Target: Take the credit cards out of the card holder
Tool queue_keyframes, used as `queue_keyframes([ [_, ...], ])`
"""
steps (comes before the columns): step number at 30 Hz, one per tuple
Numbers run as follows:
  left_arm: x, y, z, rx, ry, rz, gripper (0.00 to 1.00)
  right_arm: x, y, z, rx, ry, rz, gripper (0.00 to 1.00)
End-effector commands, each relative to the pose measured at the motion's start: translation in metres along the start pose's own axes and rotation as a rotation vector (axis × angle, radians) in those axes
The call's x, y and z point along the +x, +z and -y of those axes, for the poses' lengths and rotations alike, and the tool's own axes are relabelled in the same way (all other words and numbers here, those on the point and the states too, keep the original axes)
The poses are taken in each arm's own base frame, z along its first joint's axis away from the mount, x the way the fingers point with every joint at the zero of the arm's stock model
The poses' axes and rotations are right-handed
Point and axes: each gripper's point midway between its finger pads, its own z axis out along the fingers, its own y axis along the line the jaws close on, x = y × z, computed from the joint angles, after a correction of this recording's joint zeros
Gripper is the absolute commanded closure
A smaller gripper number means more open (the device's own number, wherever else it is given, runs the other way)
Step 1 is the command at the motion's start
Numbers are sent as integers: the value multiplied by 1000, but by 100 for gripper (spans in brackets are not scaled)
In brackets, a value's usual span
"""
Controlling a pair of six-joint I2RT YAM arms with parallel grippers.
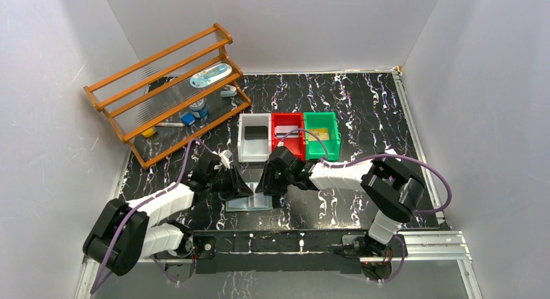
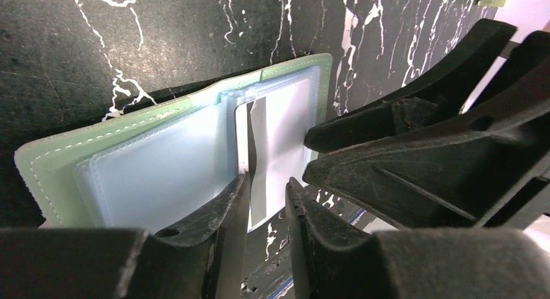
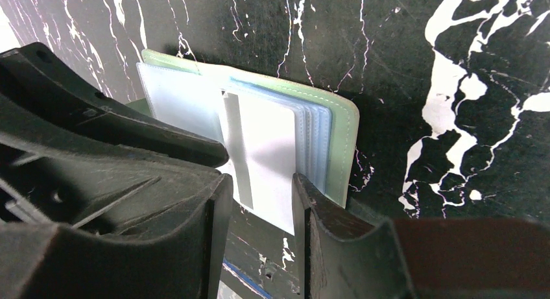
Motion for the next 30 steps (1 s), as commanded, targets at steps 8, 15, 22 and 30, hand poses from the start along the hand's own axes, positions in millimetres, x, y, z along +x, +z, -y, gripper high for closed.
queue_keyframes([
  [8,9,5,-11,-21,-48,-19,76,21,10,52,183,-2,-59,52],
  [15,-1,-6,-17,-91,-20,48,69,22,10,53,185,0,-61,52],
  [22,6,0,-17,-56,-27,16,70,22,10,52,177,2,-62,52],
  [30,5,-1,-25,-115,-30,16,72,22,10,51,178,1,-62,52],
])
